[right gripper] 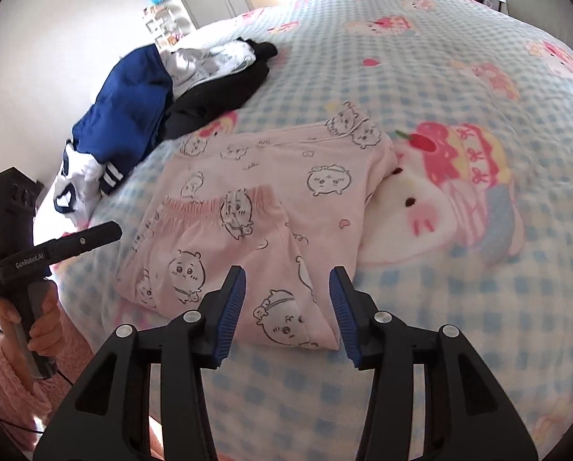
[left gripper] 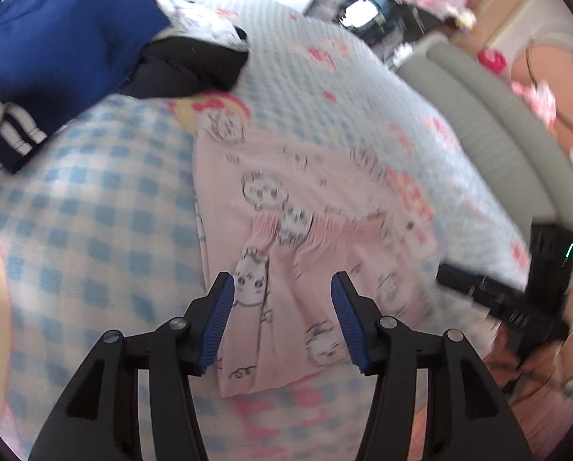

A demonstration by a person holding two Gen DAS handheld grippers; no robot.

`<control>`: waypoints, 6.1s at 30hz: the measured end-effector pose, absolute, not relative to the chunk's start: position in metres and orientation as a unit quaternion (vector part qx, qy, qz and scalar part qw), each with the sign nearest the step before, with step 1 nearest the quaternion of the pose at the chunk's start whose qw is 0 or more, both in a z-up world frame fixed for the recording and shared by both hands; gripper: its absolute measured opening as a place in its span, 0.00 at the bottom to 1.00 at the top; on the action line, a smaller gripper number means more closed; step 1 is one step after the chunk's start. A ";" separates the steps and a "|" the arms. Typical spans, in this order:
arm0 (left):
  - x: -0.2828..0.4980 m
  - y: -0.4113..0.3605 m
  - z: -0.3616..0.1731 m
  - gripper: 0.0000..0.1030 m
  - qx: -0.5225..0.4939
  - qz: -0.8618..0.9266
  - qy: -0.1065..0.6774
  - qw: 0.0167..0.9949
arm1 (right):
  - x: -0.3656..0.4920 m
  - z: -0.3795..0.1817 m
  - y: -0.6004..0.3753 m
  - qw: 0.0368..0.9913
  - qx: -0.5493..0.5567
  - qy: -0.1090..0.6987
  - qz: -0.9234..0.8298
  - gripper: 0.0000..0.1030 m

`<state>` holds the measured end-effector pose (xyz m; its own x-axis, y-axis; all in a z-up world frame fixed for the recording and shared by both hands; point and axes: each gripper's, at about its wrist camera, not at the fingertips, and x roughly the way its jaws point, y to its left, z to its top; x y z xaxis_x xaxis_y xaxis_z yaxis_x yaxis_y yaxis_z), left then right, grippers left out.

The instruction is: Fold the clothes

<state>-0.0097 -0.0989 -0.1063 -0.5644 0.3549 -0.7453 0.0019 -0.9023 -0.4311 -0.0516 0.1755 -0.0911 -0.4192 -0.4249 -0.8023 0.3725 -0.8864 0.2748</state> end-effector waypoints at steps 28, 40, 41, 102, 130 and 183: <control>-0.133 -0.101 -0.081 0.08 -0.418 0.891 -0.152 0.090 | -0.136 -0.060 0.132 0.253 0.413 0.009 -0.875 0.08; -0.103 -0.130 -0.096 0.58 -0.409 0.879 -0.243 0.034 | -0.164 -0.100 0.166 0.216 0.472 -0.070 -0.852 0.22; -0.086 -0.134 -0.093 0.58 -0.399 0.878 -0.261 0.029 | -0.147 -0.095 0.176 0.212 0.471 -0.083 -0.852 0.24; 0.058 -0.102 -0.118 0.07 -0.457 0.850 -0.257 0.056 | 0.011 -0.111 0.220 0.173 0.471 -0.137 -0.854 0.06; -0.003 -0.073 -0.141 0.37 -0.494 0.854 -0.163 0.021 | -0.008 -0.123 0.167 0.184 0.469 0.004 -0.864 0.15; -0.087 -0.060 -0.107 0.45 -0.459 0.882 -0.100 0.019 | -0.081 -0.121 0.141 0.142 0.470 0.057 -0.870 0.16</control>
<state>-0.0866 -0.0596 -0.1067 -0.5772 0.1251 -0.8070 0.0596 -0.9791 -0.1944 -0.0810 0.1407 -0.1205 -0.5187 -0.1932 -0.8328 0.3011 -0.9530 0.0336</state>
